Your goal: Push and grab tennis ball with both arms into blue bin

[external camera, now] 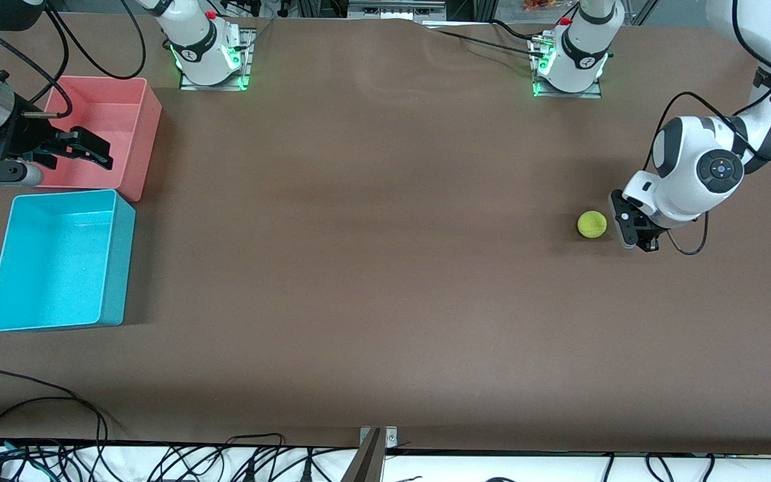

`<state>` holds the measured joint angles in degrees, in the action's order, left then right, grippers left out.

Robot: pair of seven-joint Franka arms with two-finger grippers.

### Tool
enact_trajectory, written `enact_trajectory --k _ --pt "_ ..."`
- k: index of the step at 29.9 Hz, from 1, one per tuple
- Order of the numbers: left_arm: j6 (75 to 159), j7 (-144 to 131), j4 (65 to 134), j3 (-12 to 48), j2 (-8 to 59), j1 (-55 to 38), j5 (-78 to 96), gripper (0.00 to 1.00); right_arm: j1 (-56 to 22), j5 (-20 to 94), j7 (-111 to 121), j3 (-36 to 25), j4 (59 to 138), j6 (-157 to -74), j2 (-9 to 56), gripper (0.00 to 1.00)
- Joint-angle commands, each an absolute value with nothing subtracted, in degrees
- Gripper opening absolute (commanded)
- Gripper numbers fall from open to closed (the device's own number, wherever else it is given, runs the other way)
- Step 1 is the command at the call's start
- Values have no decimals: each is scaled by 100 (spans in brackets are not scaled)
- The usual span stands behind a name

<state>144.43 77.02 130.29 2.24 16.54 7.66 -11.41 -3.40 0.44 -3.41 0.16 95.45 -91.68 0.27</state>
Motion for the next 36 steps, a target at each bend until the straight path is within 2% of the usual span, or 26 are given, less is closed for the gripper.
enact_trajectory --k 1,10,22,28,36 --pt "14625 7857 13069 229 1775 844 -1318 0 -352 105 -264 0 9422 -9062 53 100" --pt "15170 7849 13535 229 1837 853 -1274 0 -351 105 -264 0 9422 -9062 53 100" --pt "15170 7778 13535 237 1846 853 -1257 0 -343 105 -255 0 9422 -9062 53 100" --pt "15205 7077 13518 325 1960 528 -1143 0 -343 105 -255 0 9422 -9062 53 100" --pt "15144 4505 13211 1028 2091 -289 -1230 0 -343 105 -255 0 9422 -9070 53 100"
